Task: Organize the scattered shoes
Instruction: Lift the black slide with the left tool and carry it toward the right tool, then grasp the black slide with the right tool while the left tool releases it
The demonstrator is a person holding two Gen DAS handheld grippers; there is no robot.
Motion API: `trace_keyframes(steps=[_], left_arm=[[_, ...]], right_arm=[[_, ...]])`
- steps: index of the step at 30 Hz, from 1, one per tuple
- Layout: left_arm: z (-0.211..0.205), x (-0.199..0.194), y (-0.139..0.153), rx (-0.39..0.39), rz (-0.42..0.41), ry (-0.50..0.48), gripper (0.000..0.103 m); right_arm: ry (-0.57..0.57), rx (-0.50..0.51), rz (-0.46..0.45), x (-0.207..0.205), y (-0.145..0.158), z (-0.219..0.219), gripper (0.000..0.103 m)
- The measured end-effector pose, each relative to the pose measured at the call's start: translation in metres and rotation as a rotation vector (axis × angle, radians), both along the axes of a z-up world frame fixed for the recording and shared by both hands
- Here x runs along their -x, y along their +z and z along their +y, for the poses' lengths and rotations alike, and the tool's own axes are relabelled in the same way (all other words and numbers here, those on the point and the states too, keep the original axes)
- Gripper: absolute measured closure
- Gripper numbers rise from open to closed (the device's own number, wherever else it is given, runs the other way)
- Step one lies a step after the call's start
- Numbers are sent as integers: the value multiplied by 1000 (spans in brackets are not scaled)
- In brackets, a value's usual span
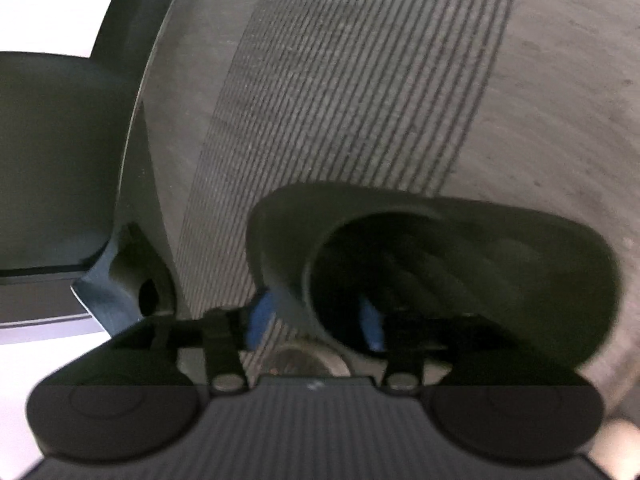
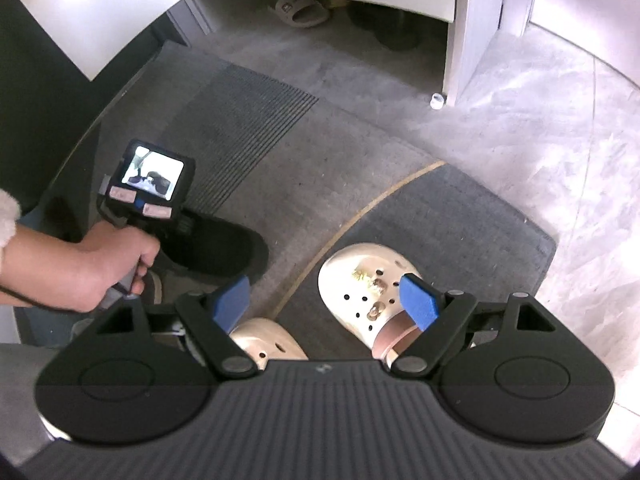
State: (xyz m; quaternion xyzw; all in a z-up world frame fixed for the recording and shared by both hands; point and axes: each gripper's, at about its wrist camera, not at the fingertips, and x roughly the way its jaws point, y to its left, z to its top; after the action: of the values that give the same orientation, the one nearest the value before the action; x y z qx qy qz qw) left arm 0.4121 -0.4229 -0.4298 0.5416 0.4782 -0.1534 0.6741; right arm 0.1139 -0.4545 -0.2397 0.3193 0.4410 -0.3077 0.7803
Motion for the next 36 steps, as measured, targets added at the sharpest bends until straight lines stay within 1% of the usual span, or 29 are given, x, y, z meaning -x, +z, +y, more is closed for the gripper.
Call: trace_keyframes(steps=[1, 2, 5, 7, 9, 11, 12, 13, 14, 16, 18, 23, 24, 25, 26, 28, 31, 32, 33, 34, 36], left_arm=[[1, 1, 10, 11, 7, 7, 33], [5, 0, 28, 31, 29, 27, 33], [14, 1, 87, 87, 46, 72, 34], [20, 6, 130, 126, 33, 102, 33], [31, 1, 193, 177, -14, 197, 32], [45, -6, 239, 233, -27, 321, 29], [50, -8, 250, 252, -34, 347, 25], [54, -9, 261, 272, -41, 373, 23], [63, -13, 273, 315, -34, 399, 23], [74, -18, 275, 362, -25, 380, 23], [85, -23, 273, 410, -26, 347, 22], [124, -64, 246, 487, 1, 298, 22], [131, -71, 242, 487, 1, 281, 22], [130, -70, 242, 485, -2, 276, 22], [142, -76, 239, 490, -6, 274, 22], [155, -82, 236, 496, -7, 274, 22], [171, -96, 225, 500, 34, 290, 23], [173, -103, 225, 521, 54, 307, 23], [175, -109, 226, 543, 73, 324, 23], [178, -115, 230, 581, 72, 326, 23], [183, -126, 240, 649, 69, 323, 23]], right_arm=[[-3, -7, -12, -1, 7, -4, 19], [0, -14, -26, -2, 14, -7, 19], [46, -24, -63, -9, 37, -15, 19], [94, -19, -91, -15, 54, -22, 19], [127, -21, -126, -22, 73, -29, 19], [166, -30, -148, -30, 93, -35, 19], [211, -19, -158, -38, 108, -37, 19], [237, -8, -158, -42, 115, -36, 19], [255, -1, -157, -46, 120, -36, 19], [305, 19, -149, -61, 125, -30, 19], [318, 24, -144, -73, 121, -24, 19], [271, -22, -143, -122, 70, 1, 19], [265, -33, -144, -139, 51, 9, 19], [266, -33, -142, -155, 33, 16, 19], [266, -30, -141, -160, 25, 18, 19], [258, -39, -151, -188, -8, 26, 19], [264, -119, -186, -224, -52, 32, 20], [264, -143, -191, -233, -64, 33, 23], [257, -191, -195, -250, -86, 36, 29], [244, -238, -194, -266, -109, 39, 31], [229, -267, -189, -279, -131, 43, 33]])
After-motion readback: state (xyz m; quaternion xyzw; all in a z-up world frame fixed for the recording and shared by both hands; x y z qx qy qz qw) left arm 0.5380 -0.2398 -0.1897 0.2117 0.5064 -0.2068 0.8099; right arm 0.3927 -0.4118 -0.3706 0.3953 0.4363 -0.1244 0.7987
